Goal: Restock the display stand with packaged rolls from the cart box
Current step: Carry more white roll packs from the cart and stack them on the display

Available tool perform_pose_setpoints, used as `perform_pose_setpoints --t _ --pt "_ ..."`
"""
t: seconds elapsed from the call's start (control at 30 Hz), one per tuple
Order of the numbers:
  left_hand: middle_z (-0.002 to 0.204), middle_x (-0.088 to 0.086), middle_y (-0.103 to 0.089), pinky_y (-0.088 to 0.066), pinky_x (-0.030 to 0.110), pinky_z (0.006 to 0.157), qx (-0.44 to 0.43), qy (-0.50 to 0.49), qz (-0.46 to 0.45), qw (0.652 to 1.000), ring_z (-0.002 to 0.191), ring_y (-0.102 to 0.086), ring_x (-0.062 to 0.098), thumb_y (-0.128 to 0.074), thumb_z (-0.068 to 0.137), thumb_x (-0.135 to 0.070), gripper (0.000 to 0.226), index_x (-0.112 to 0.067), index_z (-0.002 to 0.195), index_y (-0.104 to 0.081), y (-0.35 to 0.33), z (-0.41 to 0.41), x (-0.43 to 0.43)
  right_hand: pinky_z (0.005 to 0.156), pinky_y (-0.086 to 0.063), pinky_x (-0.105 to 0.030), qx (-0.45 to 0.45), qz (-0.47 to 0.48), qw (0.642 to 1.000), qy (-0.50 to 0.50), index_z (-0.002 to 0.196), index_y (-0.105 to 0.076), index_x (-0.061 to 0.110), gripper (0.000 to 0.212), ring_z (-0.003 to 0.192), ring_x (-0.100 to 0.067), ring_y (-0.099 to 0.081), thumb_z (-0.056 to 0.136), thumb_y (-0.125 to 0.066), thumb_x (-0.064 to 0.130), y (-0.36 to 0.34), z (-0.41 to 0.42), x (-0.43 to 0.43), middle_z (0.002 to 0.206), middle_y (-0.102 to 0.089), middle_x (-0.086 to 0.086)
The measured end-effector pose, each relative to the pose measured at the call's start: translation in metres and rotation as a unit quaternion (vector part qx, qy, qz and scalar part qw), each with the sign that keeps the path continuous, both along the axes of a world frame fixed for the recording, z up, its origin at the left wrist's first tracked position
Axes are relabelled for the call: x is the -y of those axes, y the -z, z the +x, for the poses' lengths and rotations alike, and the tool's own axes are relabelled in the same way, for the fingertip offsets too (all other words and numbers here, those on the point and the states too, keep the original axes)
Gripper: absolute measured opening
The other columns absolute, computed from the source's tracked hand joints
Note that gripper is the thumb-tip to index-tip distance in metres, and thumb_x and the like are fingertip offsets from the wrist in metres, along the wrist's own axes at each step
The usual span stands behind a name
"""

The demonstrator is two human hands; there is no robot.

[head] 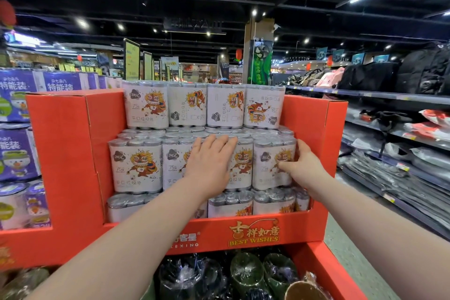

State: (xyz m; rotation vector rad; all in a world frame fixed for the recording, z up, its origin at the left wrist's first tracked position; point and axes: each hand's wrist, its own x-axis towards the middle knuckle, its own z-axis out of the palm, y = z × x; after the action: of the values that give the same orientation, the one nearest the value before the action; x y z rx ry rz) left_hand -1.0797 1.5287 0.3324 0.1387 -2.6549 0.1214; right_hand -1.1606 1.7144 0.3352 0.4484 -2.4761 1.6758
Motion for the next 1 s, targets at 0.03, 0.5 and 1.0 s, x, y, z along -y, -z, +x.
perform_pose_setpoints --t 0.03,0.5,1.0 --pt "0.16 -0.004 -0.008 0.005 0.048 0.118 -0.001 -0.004 -0.004 1.0 0.148 -0.003 0.023 -0.046 0.096 -0.028 0.072 -0.027 0.153 -0.002 0.001 0.0 0.001 0.09 -0.046 -0.03 -0.005 0.016 1.0 0.0 0.139 -0.039 0.015 0.065 0.105 -0.019 -0.056 0.082 -0.068 0.006 0.001 -0.001 0.0 0.122 -0.06 -0.005" --pt "0.16 0.003 -0.008 0.009 0.053 0.116 -0.021 -0.039 -0.029 0.999 0.148 -0.001 0.026 -0.052 0.092 -0.045 0.08 -0.04 0.151 0.003 0.008 -0.006 0.011 0.09 -0.049 -0.042 -0.014 0.105 0.993 0.05 0.14 -0.031 0.015 0.055 0.11 -0.034 -0.057 0.092 -0.058 0.018 0.002 -0.017 -0.003 0.124 -0.059 -0.015" --pt "0.161 0.005 0.003 0.015 0.053 0.113 -0.006 -0.04 -0.063 0.997 0.148 0.013 0.029 -0.056 0.09 -0.048 0.094 -0.041 0.147 0.019 0.012 -0.004 0.016 0.104 -0.041 -0.04 -0.042 0.161 0.985 0.038 0.15 0.015 0.025 0.12 0.128 -0.028 -0.046 0.075 -0.079 0.025 0.02 -0.011 0.001 0.148 -0.037 -0.01"
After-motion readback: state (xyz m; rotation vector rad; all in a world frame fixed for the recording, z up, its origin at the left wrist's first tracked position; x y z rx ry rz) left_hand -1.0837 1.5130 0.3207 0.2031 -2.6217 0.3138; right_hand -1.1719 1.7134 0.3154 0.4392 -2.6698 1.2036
